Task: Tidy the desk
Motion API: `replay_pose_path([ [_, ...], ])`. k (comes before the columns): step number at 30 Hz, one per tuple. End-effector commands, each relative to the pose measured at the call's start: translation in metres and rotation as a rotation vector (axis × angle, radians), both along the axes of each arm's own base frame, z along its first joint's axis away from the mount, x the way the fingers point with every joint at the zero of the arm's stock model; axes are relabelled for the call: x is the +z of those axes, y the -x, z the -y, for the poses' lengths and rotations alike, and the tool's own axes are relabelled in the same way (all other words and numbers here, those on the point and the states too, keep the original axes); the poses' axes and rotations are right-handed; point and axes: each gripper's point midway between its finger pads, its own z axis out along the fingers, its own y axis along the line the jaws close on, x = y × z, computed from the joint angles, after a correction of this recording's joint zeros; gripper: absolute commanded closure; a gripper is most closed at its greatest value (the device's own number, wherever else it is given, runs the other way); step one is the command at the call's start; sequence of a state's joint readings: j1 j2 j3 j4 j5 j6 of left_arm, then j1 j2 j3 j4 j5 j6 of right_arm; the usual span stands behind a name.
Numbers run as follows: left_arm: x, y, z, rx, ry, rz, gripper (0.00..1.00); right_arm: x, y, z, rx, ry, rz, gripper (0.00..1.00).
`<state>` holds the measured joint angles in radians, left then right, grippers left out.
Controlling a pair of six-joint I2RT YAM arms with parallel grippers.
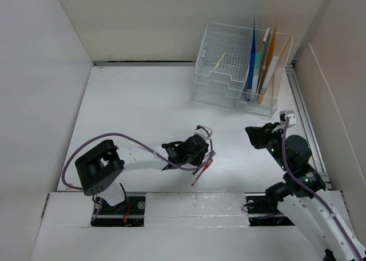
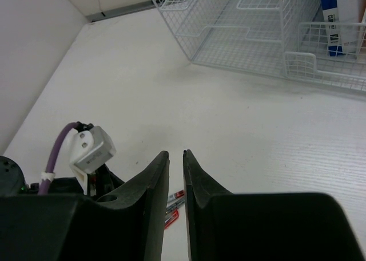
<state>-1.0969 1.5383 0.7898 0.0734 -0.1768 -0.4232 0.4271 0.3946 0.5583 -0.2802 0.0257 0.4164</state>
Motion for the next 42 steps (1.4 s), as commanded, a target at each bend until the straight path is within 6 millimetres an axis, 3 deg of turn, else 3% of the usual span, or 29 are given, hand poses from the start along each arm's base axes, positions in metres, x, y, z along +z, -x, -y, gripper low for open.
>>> replay_pose_path([
  [1,0.0,-0.005,0.011,-0.01,-0.023,0.029,0.71,0.015,0.001,-0.003,0.014,-0.029,0.046,0.79],
  [13,-0.014,-0.008,0.009,0.003,-0.059,0.029,0.74,0.015,0.005,-0.003,0.016,-0.036,0.048,0.8],
  [21,-0.028,-0.011,0.002,0.024,-0.114,0.031,0.85,0.015,0.005,-0.003,0.018,-0.038,0.049,0.8],
  [23,-0.026,-0.014,0.002,0.035,-0.119,0.042,1.0,0.015,0.004,-0.003,0.019,-0.041,0.052,0.8],
  [27,-0.017,-0.026,0.0,0.08,-0.137,0.092,1.0,0.015,0.004,-0.004,0.022,-0.044,0.051,0.81],
  [31,0.025,-0.055,0.009,0.139,-0.108,0.189,1.0,0.017,0.003,-0.006,0.027,-0.049,0.06,0.81],
  [34,0.088,-0.095,0.033,0.182,0.0,0.279,1.0,0.016,0.001,-0.006,0.027,-0.048,0.056,0.81],
  [36,0.117,-0.121,0.037,0.206,0.032,0.327,1.0,0.016,0.001,-0.007,0.026,-0.051,0.05,0.81],
  [37,0.147,-0.138,0.05,0.224,0.084,0.367,1.0,0.014,0.0,-0.007,0.025,-0.049,0.046,0.81],
  [40,0.2,-0.182,0.06,0.252,0.156,0.429,1.0,0.014,0.001,-0.007,0.026,-0.051,0.046,0.81],
  [42,0.224,-0.206,0.063,0.248,0.213,0.445,1.0,0.013,0.0,-0.007,0.026,-0.044,0.041,0.81],
])
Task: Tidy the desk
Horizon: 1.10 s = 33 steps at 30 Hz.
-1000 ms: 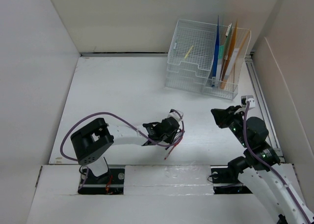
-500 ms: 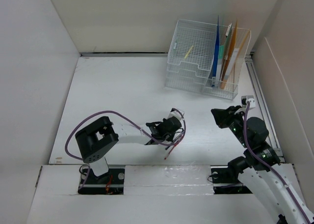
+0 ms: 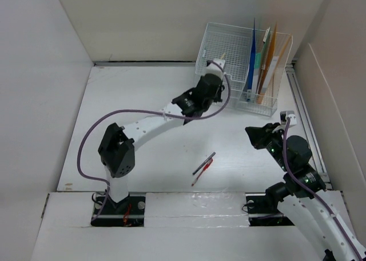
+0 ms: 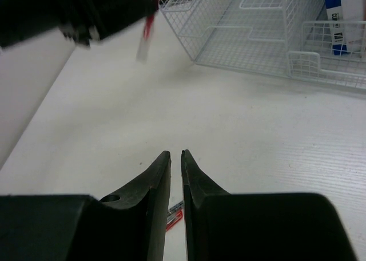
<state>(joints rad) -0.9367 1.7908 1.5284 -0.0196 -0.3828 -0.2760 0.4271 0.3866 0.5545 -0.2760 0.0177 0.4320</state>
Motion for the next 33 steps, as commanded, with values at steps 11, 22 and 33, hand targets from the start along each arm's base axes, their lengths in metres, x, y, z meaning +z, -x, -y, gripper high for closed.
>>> replay_pose_path([
  [11,0.161,-0.131,0.039,-0.003,0.208,0.314,1.0,0.01,-0.002,-0.014,0.058,-0.018,0.025,0.82],
  [22,0.167,-0.184,0.019,0.046,0.303,0.423,0.92,0.01,-0.001,-0.015,0.068,-0.017,0.028,0.82],
  [33,0.141,-0.211,0.008,0.096,0.259,0.443,0.79,0.008,0.002,-0.013,0.061,-0.026,0.026,0.82],
])
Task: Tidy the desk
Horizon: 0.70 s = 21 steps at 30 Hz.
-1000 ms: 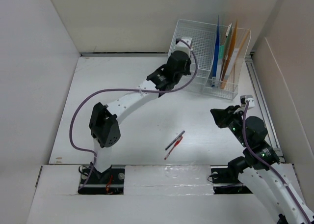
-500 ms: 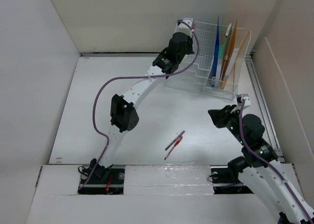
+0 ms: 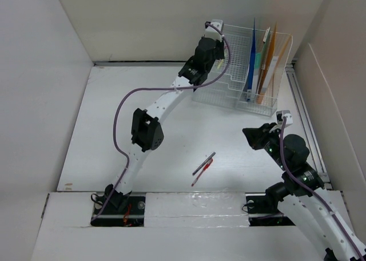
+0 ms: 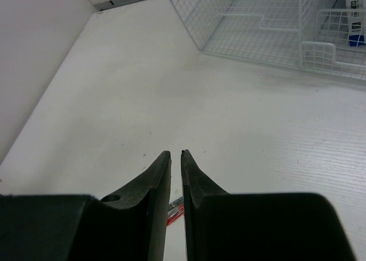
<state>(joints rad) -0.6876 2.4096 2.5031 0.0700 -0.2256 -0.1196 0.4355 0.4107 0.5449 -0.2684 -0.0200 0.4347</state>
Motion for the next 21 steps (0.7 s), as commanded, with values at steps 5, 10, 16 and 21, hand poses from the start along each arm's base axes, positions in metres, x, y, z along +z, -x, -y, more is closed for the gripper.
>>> replay_pose_path([
  [5,0.031,-0.008,-0.012,0.026,0.049,0.087,0.72,0.017,0.001,-0.004,0.017,-0.031,0.055,0.82],
  [10,0.074,0.016,-0.02,-0.022,0.107,0.129,0.53,0.014,0.0,-0.004,0.015,-0.027,0.051,0.82],
  [16,0.076,0.105,-0.023,-0.068,0.045,0.062,0.57,0.012,0.0,-0.001,0.001,-0.019,0.059,0.85],
  [21,-0.002,0.215,-0.051,-0.154,0.08,-0.105,0.7,0.012,-0.001,-0.001,0.005,-0.011,0.07,1.0],
])
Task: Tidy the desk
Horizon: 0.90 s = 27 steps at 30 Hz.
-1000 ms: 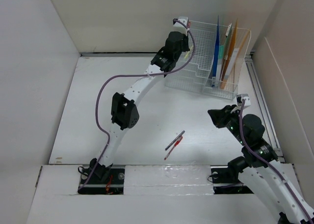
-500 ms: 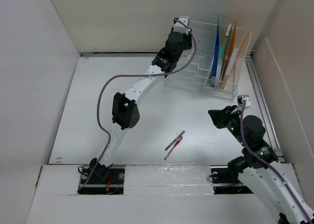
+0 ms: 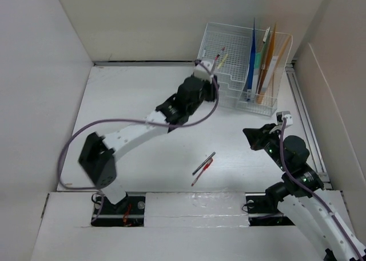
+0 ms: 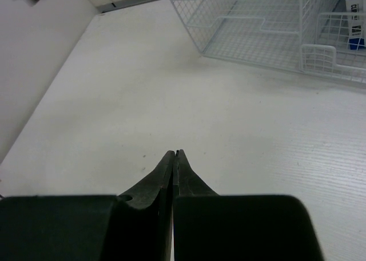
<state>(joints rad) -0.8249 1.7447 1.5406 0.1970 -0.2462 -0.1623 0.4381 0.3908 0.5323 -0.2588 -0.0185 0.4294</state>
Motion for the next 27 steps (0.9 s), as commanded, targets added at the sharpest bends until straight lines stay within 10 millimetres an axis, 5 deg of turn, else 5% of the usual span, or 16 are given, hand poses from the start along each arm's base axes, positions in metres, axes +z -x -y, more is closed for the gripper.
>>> replay_pose_path([
  [1,0.011,0.076,-0.014,-0.05,0.153,-0.004,0.7,0.011,-0.003,-0.002,0.004,-0.007,0.054,1.0],
  [2,0.015,0.093,-0.024,-0.057,0.182,-0.012,0.73,0.01,-0.002,-0.002,0.005,-0.003,0.053,1.0],
  [3,-0.031,0.107,-0.03,-0.071,0.1,-0.091,0.75,0.009,-0.003,-0.001,0.004,0.003,0.052,1.0],
  [5,-0.058,0.138,-0.03,-0.108,0.06,-0.168,0.76,0.011,-0.001,0.0,0.0,-0.003,0.061,1.0],
  [6,-0.094,0.153,-0.036,-0.118,-0.016,-0.237,0.75,0.011,-0.001,0.001,-0.002,-0.004,0.064,1.0],
  [9,-0.15,0.194,-0.039,-0.149,-0.121,-0.363,0.72,0.013,0.0,0.0,0.002,-0.014,0.076,0.9],
  [12,-0.187,0.212,-0.045,-0.165,-0.161,-0.459,0.71,0.014,0.001,-0.002,0.014,-0.019,0.077,0.79],
  [20,-0.244,0.248,-0.047,-0.244,-0.262,-0.577,0.72,0.016,0.003,0.002,-0.001,-0.009,0.077,0.79],
  [27,-0.266,0.255,-0.04,-0.239,-0.347,-0.576,0.74,0.015,0.002,-0.002,0.016,-0.015,0.07,0.8],
])
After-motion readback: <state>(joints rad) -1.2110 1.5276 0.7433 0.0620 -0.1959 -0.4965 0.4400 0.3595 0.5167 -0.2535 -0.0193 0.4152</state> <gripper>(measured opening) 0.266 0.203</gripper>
